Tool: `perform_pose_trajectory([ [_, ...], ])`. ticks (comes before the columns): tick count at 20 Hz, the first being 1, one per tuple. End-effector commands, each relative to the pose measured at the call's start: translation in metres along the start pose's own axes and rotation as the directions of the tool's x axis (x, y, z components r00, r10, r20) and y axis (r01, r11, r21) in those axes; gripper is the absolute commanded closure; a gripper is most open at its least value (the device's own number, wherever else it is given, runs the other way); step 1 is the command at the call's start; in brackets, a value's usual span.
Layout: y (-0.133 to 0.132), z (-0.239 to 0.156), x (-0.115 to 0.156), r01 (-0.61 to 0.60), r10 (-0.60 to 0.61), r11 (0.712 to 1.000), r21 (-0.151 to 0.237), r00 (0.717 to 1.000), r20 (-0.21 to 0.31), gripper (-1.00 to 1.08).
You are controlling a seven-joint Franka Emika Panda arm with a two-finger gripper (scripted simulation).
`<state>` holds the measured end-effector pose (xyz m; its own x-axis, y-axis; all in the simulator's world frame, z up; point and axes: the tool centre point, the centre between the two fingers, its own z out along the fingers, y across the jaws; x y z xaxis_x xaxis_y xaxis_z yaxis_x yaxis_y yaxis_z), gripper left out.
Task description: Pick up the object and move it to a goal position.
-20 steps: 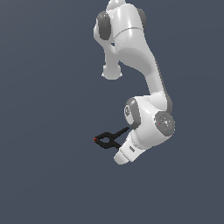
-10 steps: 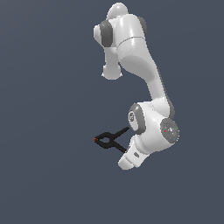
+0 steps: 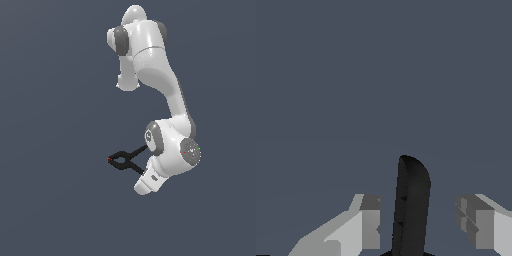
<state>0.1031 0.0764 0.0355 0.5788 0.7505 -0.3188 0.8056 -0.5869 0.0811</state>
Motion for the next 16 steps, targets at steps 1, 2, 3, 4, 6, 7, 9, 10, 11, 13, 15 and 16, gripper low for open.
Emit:
perform_pose_trajectory([
  [1, -0.0003, 0.011, -0.0004, 0.001, -0.001, 1.0, 0.001, 1.0, 0.001, -0.2],
  [2, -0.0004, 0.0134, -0.0003, 0.002, -0.002, 1.0, 0.001, 1.0, 0.001, -0.2],
  [3, -0.0004, 0.0149, -0.0004, 0.002, -0.002, 1.0, 0.001, 1.0, 0.001, -0.2],
  [4, -0.0003, 0.0154, -0.0005, 0.002, -0.002, 1.0, 0.001, 1.0, 0.001, -0.2],
  [6, -0.0003, 0.0154, -0.0005, 0.002, -0.002, 1.0, 0.001, 1.0, 0.001, 1.08],
  [7, -0.0003, 0.0154, -0.0005, 0.002, -0.002, 1.0, 0.001, 1.0, 0.001, 1.08],
  [9, -0.0003, 0.0154, -0.0005, 0.002, -0.002, 1.0, 0.001, 1.0, 0.001, 1.08],
  [10, -0.0003, 0.0154, -0.0005, 0.002, -0.002, 1.0, 0.001, 1.0, 0.001, 1.08],
  [11, -0.0003, 0.0154, -0.0005, 0.002, -0.002, 1.0, 0.001, 1.0, 0.001, 1.08],
  [13, -0.0003, 0.0154, -0.0005, 0.002, -0.002, 1.0, 0.001, 1.0, 0.001, 1.08],
  [15, -0.0001, 0.0152, -0.0007, 0.001, -0.001, 1.0, 0.0, 1.0, 0.002, 1.08],
  [16, 0.0, 0.0151, -0.001, 0.001, -0.001, 1.0, 0.0, 1.0, 0.002, 1.08],
])
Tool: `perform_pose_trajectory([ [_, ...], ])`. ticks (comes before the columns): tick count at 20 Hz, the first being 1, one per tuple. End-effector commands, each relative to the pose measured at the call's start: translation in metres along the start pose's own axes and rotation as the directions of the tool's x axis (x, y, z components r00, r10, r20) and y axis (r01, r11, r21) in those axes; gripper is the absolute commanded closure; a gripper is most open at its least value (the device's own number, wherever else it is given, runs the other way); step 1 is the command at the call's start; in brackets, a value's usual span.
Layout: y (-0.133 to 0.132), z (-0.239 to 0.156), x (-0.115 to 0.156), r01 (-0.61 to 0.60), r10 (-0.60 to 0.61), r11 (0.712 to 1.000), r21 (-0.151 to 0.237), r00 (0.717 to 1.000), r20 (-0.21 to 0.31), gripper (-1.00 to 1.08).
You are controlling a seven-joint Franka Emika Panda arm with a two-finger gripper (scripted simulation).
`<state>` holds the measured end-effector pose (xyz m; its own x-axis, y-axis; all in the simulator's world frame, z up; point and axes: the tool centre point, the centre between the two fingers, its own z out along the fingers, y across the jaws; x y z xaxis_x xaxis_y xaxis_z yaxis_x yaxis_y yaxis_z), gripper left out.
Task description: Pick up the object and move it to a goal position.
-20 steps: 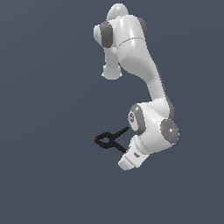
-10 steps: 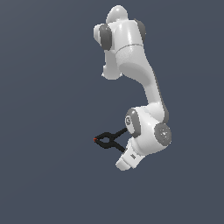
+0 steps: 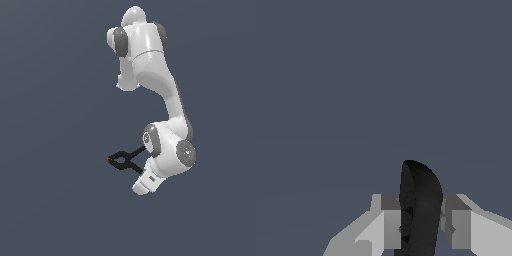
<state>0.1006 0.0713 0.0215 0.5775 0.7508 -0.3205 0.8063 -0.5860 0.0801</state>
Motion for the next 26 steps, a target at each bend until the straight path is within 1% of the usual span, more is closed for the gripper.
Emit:
perform_pose_trajectory([
  [1, 0.001, 0.0, -0.001, 0.0, 0.0, 1.0, 0.0, 1.0, 0.0, 1.08],
  [6, 0.007, -0.007, -0.012, 0.0, 0.0, 1.0, 0.0, 1.0, 0.0, 1.08],
  [10, 0.018, -0.018, -0.032, 0.0, 0.0, 1.0, 0.0, 1.0, 0.0, 1.08],
  [26, 0.097, -0.097, -0.164, 0.0, 0.0, 1.0, 0.0, 1.0, 0.0, 1.08],
])
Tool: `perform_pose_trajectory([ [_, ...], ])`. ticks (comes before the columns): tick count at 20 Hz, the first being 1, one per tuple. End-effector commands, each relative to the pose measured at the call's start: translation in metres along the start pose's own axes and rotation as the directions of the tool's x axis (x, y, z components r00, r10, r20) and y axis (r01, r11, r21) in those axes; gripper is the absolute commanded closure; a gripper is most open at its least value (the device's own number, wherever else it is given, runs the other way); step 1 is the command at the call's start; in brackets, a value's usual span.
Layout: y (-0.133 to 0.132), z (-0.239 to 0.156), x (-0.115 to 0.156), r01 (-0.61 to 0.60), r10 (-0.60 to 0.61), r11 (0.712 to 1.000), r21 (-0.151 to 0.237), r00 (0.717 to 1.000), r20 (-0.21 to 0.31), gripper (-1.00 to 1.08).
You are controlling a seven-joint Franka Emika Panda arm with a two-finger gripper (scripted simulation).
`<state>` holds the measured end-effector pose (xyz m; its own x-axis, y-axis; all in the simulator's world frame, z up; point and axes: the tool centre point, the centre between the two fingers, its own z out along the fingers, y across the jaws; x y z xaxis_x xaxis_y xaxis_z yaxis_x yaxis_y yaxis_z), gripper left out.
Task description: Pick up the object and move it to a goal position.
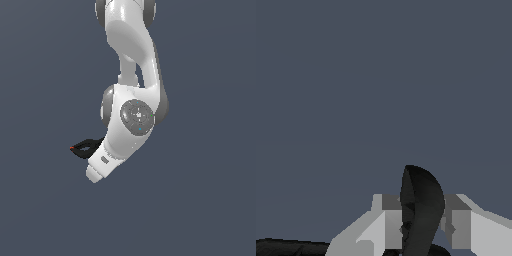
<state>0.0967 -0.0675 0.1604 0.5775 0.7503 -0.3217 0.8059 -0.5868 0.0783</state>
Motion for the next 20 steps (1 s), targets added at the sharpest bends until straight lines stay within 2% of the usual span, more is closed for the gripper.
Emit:
perform_pose_trajectory([
  [1, 0.013, -0.014, -0.02, 0.0, 0.0, 1.0, -0.002, 1.0, -0.001, 1.08],
  [8, 0.038, -0.038, -0.058, 0.0, 0.0, 1.0, -0.002, 1.0, -0.001, 1.08],
  [20, 0.043, -0.051, -0.068, 0.0, 0.0, 1.0, 0.0, 1.0, 0.0, 1.08],
])
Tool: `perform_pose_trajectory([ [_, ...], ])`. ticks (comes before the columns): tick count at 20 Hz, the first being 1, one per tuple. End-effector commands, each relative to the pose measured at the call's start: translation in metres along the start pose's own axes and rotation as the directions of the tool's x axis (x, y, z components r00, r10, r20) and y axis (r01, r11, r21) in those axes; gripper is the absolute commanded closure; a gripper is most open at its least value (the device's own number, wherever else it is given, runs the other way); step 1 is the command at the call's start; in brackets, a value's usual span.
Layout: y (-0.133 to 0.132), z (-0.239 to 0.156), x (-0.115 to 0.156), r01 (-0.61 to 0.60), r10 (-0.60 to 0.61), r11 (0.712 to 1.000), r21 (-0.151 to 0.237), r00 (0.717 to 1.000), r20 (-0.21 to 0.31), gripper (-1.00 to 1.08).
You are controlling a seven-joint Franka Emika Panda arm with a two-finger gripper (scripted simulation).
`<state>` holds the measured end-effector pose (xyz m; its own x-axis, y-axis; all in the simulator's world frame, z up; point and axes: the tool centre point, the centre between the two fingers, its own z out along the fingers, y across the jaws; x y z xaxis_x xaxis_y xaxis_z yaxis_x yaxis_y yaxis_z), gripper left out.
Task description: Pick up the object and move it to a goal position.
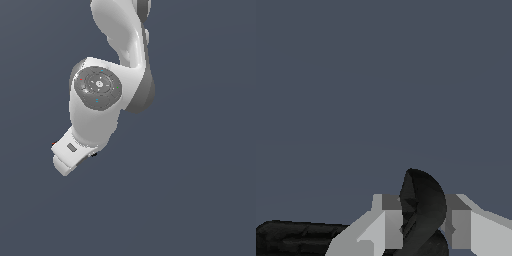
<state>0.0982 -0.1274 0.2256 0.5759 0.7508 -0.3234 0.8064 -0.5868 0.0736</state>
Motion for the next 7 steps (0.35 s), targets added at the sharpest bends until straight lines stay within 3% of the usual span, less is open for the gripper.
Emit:
perform_pose_trajectory([
  [1, 0.001, -0.013, -0.006, -0.002, 0.002, 1.0, -0.005, 1.0, -0.002, 1.08],
  [7, 0.0, -0.03, -0.015, -0.002, 0.002, 1.0, -0.004, 1.0, -0.003, 1.08],
])
